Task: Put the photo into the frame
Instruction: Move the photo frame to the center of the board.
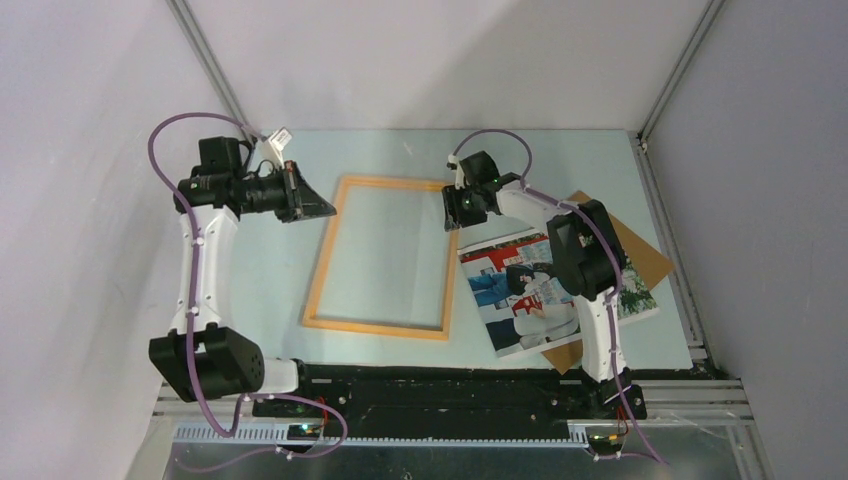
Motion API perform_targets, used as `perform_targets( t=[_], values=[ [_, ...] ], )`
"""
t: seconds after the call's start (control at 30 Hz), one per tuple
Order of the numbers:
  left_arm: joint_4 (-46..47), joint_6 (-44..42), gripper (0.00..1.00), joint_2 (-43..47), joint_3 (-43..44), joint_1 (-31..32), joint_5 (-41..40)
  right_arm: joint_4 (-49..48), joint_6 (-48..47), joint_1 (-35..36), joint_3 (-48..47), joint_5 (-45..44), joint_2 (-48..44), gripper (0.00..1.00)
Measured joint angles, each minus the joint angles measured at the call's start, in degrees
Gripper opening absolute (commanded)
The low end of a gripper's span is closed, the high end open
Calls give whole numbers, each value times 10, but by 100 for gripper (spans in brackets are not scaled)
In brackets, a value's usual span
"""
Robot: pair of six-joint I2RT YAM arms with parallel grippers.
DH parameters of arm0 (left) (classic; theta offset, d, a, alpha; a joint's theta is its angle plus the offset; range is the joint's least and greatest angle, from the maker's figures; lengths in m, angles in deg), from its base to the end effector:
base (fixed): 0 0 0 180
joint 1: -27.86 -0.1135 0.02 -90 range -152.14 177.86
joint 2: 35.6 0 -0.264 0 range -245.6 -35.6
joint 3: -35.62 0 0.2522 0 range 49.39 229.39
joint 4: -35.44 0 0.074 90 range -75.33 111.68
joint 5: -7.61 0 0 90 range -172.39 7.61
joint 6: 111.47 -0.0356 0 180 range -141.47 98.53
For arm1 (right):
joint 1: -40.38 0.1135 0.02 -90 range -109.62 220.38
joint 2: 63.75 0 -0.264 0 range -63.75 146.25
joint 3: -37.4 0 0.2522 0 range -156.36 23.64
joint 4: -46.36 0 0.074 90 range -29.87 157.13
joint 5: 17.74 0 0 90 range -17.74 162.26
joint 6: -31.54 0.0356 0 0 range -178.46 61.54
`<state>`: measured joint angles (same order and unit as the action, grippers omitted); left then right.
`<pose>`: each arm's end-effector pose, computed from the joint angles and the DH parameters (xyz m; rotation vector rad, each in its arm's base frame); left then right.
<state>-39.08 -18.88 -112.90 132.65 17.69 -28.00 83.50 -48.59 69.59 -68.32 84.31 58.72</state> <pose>0.2551 0.0164 0.3788 0.1147 2.2804 -1.1081 0.4043 0.2346 0.1756 -0.5178 2.5137 0.5348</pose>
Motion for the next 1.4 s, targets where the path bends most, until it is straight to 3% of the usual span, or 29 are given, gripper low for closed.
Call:
perform_targets(
  t=[0.33,0.87,1.27,1.4],
  values=[
    [18,14,0,-31,0,-7,4,39,-10,2,-49,-15,25,36],
    [111,79,0,-38,-44,-10,12,90,-46,-2,-148,-21,83,28],
    [202,145,0,-42,-82,-10,23,147,-96,-25,-227,-22,120,28],
    [252,181,0,-42,-108,-10,33,155,-100,-31,-228,-10,120,38]
  ],
)
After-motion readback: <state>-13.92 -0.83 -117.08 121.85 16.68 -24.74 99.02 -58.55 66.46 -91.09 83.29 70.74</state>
